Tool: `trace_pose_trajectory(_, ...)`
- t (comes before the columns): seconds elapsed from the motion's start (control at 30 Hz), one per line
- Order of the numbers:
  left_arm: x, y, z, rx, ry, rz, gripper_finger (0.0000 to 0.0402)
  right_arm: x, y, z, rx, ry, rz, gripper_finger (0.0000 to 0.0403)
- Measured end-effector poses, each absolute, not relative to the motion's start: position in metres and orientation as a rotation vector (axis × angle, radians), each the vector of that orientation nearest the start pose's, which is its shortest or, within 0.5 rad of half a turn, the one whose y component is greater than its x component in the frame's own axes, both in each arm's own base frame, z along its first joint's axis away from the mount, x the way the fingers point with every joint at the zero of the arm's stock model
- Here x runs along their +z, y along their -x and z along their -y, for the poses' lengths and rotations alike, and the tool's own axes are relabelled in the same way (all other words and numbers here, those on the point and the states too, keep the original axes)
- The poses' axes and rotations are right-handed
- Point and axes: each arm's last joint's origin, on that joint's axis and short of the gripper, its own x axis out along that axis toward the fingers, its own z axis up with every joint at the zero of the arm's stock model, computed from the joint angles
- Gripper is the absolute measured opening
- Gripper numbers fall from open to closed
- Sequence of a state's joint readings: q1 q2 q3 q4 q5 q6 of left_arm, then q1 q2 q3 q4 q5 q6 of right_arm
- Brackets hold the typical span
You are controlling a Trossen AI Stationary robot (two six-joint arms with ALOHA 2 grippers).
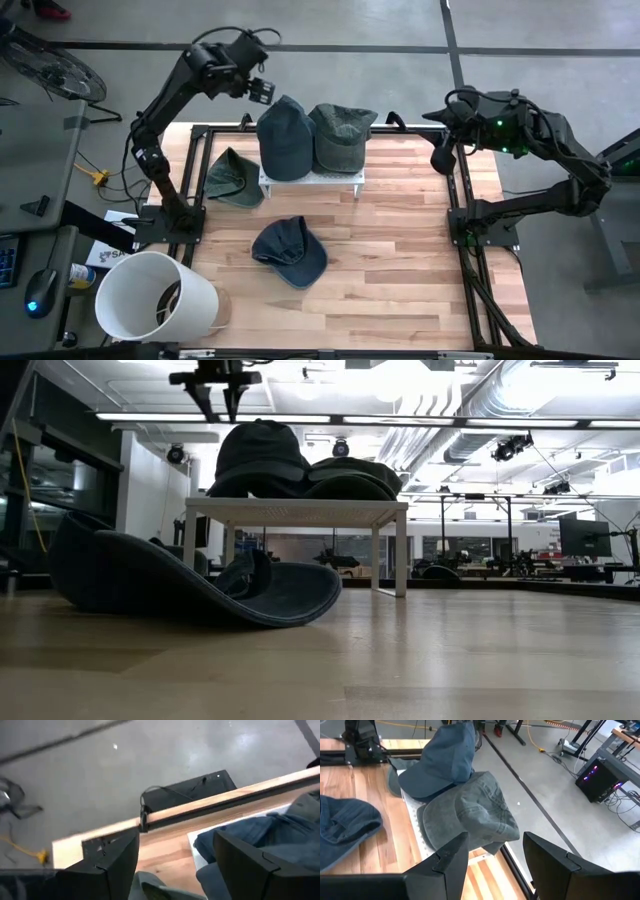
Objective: Pick & Place hat
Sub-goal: Stack the gray cap on top of the other gray cap on the shelf
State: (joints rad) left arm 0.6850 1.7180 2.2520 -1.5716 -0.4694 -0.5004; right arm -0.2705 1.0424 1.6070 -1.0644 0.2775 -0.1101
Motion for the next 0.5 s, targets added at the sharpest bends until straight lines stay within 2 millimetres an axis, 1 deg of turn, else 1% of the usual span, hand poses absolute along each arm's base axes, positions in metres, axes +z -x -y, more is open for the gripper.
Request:
trace_pose_trajectory(0.13, 0.459, -0.197, -0.209, 1.295, 0.68, -0.763, 0.0228, 0.466, -0.137, 0.046, -0.506, 0.106, -0.558, 0.0181)
trace_pose_trajectory(0.2, 0.459, -0.19, -0.215, 1.311, 0.719, -0.749, 0.0219, 0.464, -0.136, 0.046, -0.51, 0.107, -0.573, 0.0181)
trace_pose_trajectory(0.27, 0.46, -0.187, -0.216, 1.331, 0.744, -0.727, 0.021, 0.463, -0.136, 0.046, -0.523, 0.1, -0.583, 0.0181)
trace_pose_trajectory(0.5, 0.461, -0.186, -0.214, 1.341, 0.809, -0.684, 0.0193, 0.459, -0.131, 0.049, -0.592, 0.075, -0.643, 0.0181)
